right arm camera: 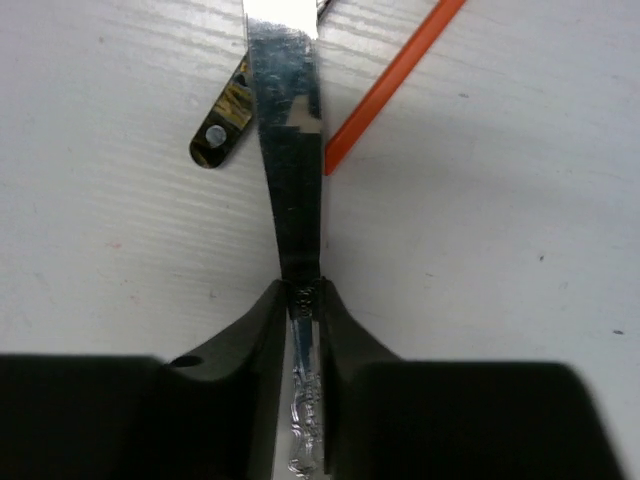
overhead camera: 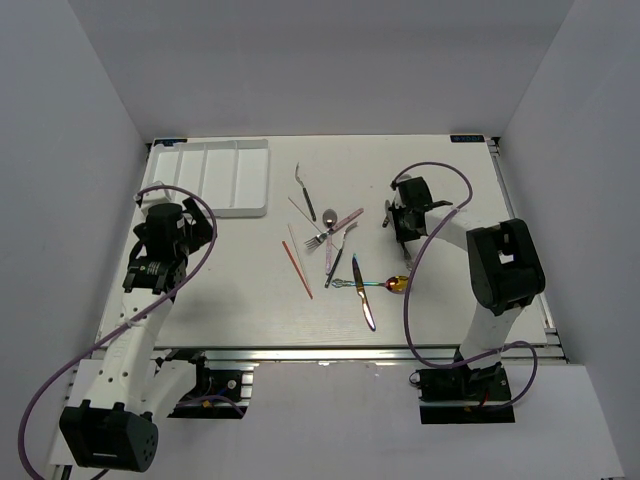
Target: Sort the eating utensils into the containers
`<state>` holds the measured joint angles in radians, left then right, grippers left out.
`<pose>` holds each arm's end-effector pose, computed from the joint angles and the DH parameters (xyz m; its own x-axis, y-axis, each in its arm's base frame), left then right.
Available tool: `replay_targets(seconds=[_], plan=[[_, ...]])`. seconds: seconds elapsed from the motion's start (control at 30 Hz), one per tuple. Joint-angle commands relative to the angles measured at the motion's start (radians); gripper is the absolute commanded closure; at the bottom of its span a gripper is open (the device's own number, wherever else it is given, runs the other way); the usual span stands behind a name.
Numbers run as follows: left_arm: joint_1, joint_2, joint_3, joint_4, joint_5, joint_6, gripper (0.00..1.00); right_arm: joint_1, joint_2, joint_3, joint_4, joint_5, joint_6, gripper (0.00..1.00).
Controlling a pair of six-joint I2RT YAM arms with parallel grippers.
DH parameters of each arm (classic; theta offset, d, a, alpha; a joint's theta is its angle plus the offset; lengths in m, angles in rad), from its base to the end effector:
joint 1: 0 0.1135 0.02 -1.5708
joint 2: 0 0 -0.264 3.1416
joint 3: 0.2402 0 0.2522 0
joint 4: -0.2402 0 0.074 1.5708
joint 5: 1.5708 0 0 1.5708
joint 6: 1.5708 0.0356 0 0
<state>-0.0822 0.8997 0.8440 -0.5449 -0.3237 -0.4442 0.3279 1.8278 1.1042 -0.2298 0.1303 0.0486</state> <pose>0.1929 -0.0045 0.3056 -0.4296 -0.3734 -0.8222 -0.4079 0.8926 -0.1922 0.3553 0.1160 0.1625 -0.7831 -0.2155 -0.5834 -0.2103 0.9745 -0.0777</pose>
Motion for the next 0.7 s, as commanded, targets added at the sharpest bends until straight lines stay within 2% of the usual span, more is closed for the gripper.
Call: replay_targets(seconds=[0.0, 0.07, 0.1, 0.27, 0.4, 0.43, 0.53, 0.57, 0.6, 0.63, 0.67], plan=[[-0.001, -0.004, -0.003, 0.016, 0.014, 0.010, 0.02, 0.000, 0.030, 0.000, -0.013, 0.012, -0.010, 0.86], [-0.001, -0.004, -0.002, 0.017, 0.012, 0.012, 0.02, 0.002, 0.025, -0.006, -0.011, -0.003, -0.010, 0.98], [-0.001, -0.005, -0.003, 0.014, 0.012, 0.012, 0.02, 0.002, 0.021, -0.013, -0.011, -0.008, -0.009, 1.00], [-0.001, -0.019, 0.007, 0.020, 0.054, 0.001, 0.02, 0.007, -0.097, -0.040, 0.027, -0.105, 0.002, 1.00], [-0.001, -0.056, 0.032, 0.083, 0.224, -0.045, 0.02, 0.007, -0.266, -0.030, 0.046, -0.178, 0.026, 1.00], [-0.001, -0.062, 0.033, 0.152, 0.339, -0.057, 0.02, 0.010, -0.291, -0.018, 0.035, -0.216, 0.037, 1.00], [-0.001, -0.077, 0.007, 0.307, 0.541, -0.161, 0.02, 0.051, -0.360, -0.001, 0.026, -0.276, 0.074, 1.00], [-0.001, -0.073, -0.022, 0.433, 0.657, -0.210, 0.02, 0.071, -0.369, 0.005, 0.026, -0.290, 0.085, 1.00], [-0.005, -0.061, -0.039, 0.509, 0.717, -0.319, 0.02, 0.118, -0.384, 0.009, 0.024, -0.293, 0.092, 1.00], [-0.011, -0.030, -0.060, 0.687, 0.774, -0.380, 0.02, 0.146, -0.392, 0.014, 0.023, -0.294, 0.117, 1.00], [-0.027, -0.016, -0.100, 0.765, 0.840, -0.442, 0.02, 0.172, -0.398, 0.016, 0.036, -0.297, 0.131, 1.00]])
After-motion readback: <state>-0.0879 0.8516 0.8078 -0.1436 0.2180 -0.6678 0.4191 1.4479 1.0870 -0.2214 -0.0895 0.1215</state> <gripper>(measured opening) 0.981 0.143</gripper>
